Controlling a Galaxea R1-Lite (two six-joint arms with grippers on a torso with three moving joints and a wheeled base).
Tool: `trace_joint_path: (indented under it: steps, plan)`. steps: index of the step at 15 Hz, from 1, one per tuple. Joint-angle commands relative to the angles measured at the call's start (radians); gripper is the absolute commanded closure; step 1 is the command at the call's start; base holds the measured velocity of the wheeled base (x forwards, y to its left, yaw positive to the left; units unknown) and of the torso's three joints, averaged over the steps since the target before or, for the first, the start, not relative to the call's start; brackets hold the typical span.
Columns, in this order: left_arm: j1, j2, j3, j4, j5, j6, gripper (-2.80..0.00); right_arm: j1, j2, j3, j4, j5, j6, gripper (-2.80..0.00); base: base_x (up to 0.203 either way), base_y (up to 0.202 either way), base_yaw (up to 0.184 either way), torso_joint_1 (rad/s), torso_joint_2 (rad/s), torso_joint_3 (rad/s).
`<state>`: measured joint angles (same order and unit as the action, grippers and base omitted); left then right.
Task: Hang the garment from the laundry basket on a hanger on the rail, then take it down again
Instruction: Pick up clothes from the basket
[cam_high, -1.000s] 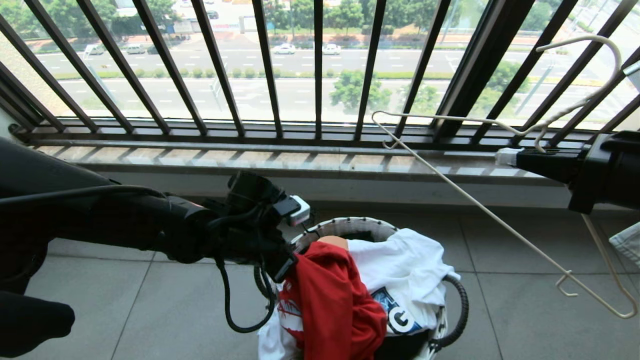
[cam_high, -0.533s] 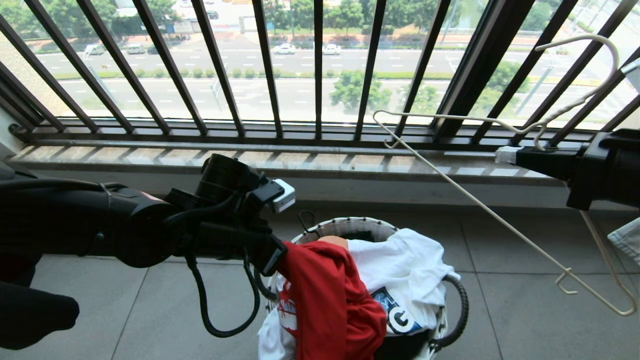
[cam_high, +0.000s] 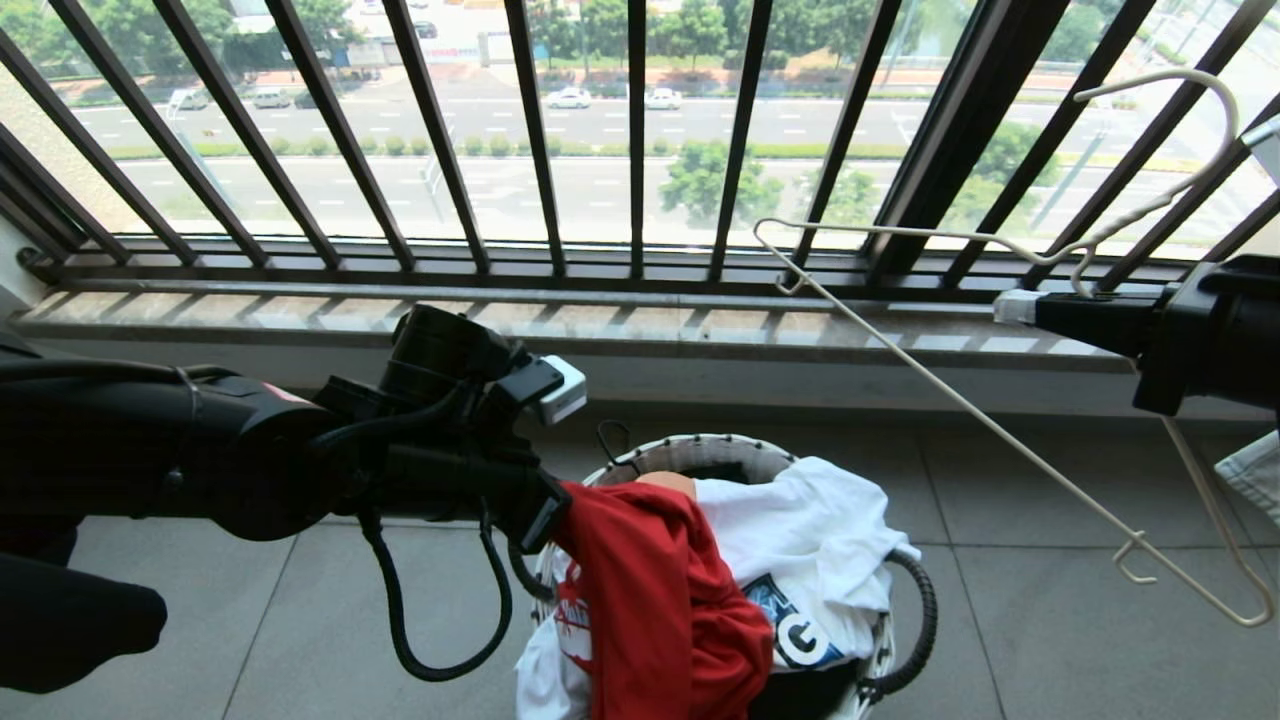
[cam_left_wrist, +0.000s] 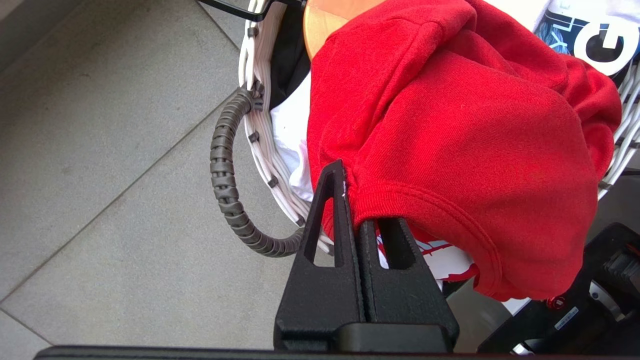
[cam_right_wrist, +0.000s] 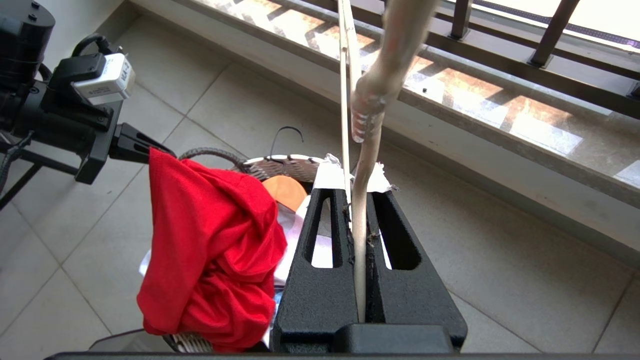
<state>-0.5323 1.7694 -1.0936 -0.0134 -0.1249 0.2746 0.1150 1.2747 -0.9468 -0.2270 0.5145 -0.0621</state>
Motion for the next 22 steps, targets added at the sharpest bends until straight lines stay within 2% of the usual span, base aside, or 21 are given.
trace_joint_path:
  steps: [1,8,11,22]
  plan:
    - [0.0,0.004,0.001,0.0,-0.002,0.003,0.0,0.001,0.004,0.002,-0.002,0.004,-0.001,0.0,0.0,0.0,0.0,0.0,0.0,0.0]
    - [-0.014,0.06,-0.017,-0.027,0.003,-0.007,0.0,0.0,0.002,-0.001,-0.002,0.004,-0.001,0.0,0.0,0.0,0.0,0.003,0.0,0.159]
    - [-0.017,0.046,-0.025,-0.029,0.003,-0.052,0.0,0.0,0.006,-0.002,-0.002,0.002,-0.002,0.0,0.0,0.0,0.0,0.001,0.0,0.2]
    - [-0.021,0.048,-0.023,-0.033,-0.001,-0.057,0.0,-0.036,0.005,-0.015,-0.002,0.002,0.001,0.0,0.0,0.0,0.0,0.0,0.0,0.202]
